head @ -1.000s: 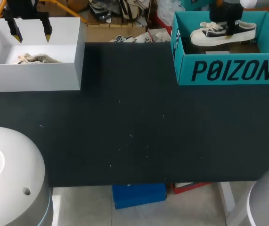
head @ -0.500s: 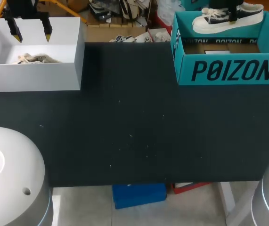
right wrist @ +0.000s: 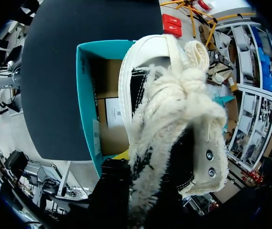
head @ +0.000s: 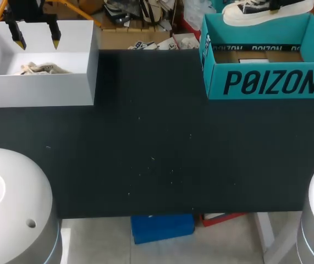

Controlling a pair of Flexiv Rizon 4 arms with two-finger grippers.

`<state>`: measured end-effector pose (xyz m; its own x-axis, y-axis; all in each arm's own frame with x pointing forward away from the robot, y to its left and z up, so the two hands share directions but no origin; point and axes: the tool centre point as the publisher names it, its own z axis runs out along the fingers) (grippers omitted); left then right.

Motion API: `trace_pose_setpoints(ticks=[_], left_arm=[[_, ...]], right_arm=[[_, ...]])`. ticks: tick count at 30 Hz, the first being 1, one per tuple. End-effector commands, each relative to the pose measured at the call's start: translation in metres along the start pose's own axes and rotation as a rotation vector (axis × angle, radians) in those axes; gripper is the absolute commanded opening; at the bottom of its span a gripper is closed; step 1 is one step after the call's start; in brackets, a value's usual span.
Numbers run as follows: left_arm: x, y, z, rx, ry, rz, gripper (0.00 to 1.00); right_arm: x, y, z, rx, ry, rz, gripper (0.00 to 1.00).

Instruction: Take the shoe out of the shoebox, open the shoe tongue, remove and reinsert the insole, then place the shoe into the shoebox

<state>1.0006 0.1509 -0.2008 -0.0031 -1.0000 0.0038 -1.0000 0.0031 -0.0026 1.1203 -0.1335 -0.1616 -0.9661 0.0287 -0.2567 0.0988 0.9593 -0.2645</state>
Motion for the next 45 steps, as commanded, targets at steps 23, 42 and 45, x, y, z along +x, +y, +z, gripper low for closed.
trace_pose_setpoints(ticks=[23, 42, 45], left_arm=[[0.000, 0.000, 0.000, -0.001, -0.002, -0.002, 1.00], [0.000, 0.000, 0.000, -0.001, -0.002, -0.002, 1.00], [0.000, 0.000, 0.000, -0.001, -0.002, -0.002, 1.00]], right_arm=[[0.204, 0.249, -0.122, -0.049, -0.110, 0.114, 0.00], [0.292, 0.345, -0.016, -0.192, -0.070, 0.064, 0.00], [0.301, 0.358, 0.002, -0.240, -0.084, 0.022, 0.00]])
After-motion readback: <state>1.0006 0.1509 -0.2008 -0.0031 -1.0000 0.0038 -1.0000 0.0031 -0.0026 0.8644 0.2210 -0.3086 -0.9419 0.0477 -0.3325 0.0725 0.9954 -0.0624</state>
